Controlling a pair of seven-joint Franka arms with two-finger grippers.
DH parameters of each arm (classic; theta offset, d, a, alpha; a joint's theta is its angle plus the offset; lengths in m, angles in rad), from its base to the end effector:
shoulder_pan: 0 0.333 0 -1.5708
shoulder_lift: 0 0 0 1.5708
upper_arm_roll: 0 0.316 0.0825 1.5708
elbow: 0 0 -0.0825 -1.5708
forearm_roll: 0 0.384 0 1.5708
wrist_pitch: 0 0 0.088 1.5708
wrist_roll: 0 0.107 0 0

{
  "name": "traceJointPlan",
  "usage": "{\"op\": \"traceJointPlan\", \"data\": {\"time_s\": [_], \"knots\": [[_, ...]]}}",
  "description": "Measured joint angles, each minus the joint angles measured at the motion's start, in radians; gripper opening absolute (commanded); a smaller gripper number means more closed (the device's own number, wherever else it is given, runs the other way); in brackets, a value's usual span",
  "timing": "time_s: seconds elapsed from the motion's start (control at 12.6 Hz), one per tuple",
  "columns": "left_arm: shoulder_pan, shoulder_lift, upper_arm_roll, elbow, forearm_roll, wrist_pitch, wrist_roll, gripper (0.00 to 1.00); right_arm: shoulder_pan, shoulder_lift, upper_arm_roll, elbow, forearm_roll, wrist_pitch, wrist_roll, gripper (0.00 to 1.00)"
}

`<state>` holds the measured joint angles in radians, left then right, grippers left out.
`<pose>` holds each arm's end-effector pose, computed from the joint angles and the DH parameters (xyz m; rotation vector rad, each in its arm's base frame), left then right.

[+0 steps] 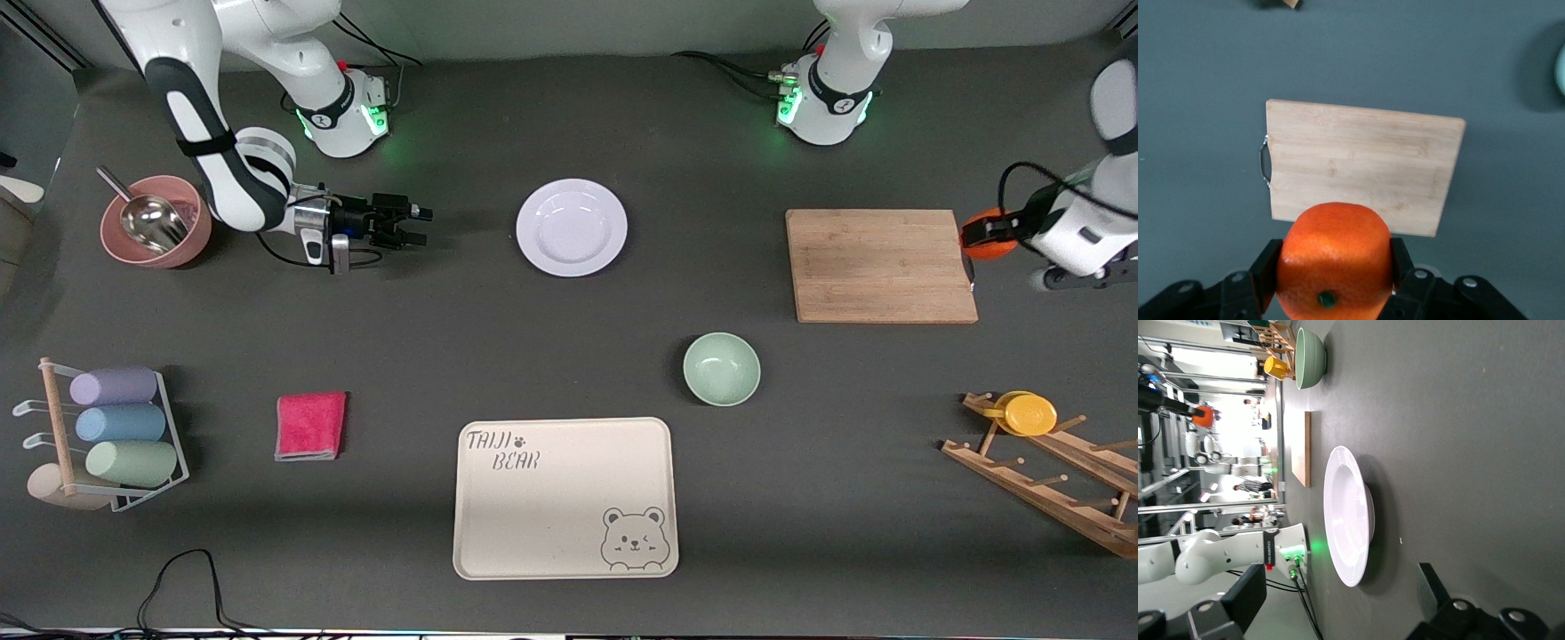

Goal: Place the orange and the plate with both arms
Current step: 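Lift the orange with the left gripper while the right gripper grips the plate, then carry the orange over the white plate and lower it with the left gripper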

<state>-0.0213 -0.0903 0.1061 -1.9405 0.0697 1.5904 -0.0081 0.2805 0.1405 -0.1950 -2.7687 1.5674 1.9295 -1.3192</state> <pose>0.5007 0.0513 0.5025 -3.0630 -0.1237 0.4043 0.3156 0.0926 0.1619 -1.9470 -0.0039 0.0009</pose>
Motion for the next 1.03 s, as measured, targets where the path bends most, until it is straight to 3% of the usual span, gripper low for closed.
{"op": "traceJointPlan", "data": {"time_s": [0.32, 0.56, 0.64, 0.87, 1.03], "knots": [[-0.013, 0.007, -0.111, 0.177, -0.026, -0.163, -0.100, 0.00, 0.000, 0.093, 0.000, 0.005, 0.030, -0.042, -0.023, 1.00], [-0.024, 0.037, -0.278, 0.206, -0.085, -0.156, -0.311, 0.00, 0.000, 0.127, 0.000, 0.009, 0.031, -0.044, -0.024, 1.00], [-0.036, 0.069, -0.354, 0.210, -0.126, -0.118, -0.422, 0.00, 0.000, 0.135, 0.000, 0.010, 0.032, -0.045, -0.030, 1.00], [-0.094, 0.171, -0.439, 0.218, -0.184, 0.022, -0.637, 0.00, 0.000, 0.154, -0.001, 0.011, 0.033, -0.045, -0.072, 1.00], [-0.192, 0.255, -0.451, 0.224, -0.187, 0.121, -0.776, 0.00, 0.000, 0.168, -0.001, 0.013, 0.038, -0.046, -0.098, 0.87]]}}
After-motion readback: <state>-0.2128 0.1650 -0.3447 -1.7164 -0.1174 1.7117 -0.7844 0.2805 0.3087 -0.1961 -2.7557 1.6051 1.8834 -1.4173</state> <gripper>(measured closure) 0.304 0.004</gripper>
